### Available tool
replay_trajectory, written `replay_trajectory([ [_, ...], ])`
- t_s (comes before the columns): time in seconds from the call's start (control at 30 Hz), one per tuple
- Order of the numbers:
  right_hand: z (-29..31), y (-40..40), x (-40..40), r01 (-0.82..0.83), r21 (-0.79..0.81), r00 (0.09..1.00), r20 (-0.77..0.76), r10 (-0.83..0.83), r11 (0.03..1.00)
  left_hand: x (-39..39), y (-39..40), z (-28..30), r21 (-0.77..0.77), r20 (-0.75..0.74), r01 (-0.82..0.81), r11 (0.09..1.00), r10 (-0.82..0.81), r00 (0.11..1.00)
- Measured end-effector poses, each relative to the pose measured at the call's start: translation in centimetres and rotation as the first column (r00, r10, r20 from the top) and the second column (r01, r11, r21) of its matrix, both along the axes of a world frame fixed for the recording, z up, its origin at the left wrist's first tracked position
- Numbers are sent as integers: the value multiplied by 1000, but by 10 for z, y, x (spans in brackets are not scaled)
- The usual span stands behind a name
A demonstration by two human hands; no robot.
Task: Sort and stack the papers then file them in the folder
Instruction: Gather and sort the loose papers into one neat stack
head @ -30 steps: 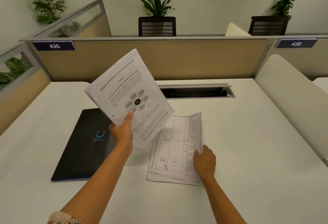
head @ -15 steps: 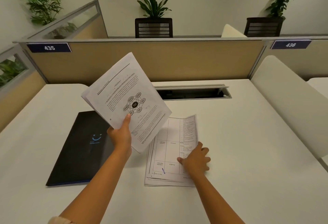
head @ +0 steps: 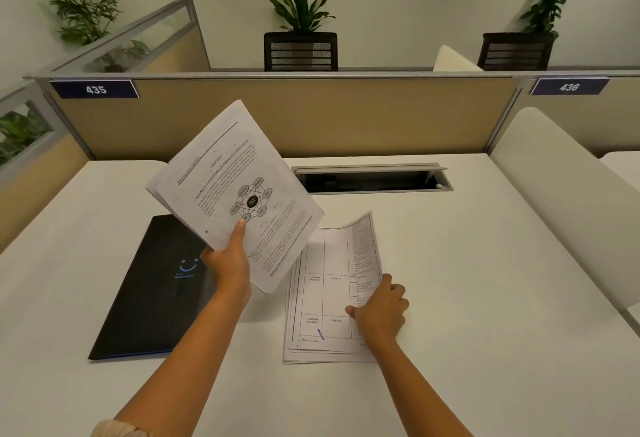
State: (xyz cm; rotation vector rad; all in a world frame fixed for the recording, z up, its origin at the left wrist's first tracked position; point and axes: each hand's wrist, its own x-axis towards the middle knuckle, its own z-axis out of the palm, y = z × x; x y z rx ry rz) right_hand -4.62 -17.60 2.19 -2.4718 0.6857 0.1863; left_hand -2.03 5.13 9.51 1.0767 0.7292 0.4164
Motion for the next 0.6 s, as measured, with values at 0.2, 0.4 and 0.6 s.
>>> replay_trajectory([
  [0.2,-1,-3,4,63,134,998,-22,-60,989,3,15,-2,-20,14,-35,999,35,999],
  [0.4,-2,-13,4,81,173,996,-41,-75,982,1,16,-8,-6,6,-50,999,50,999],
  [0.6,-2,-24,3,6,225,1000,-20,-2,974,-2,17,-10,0,1,-40,999,40,999],
])
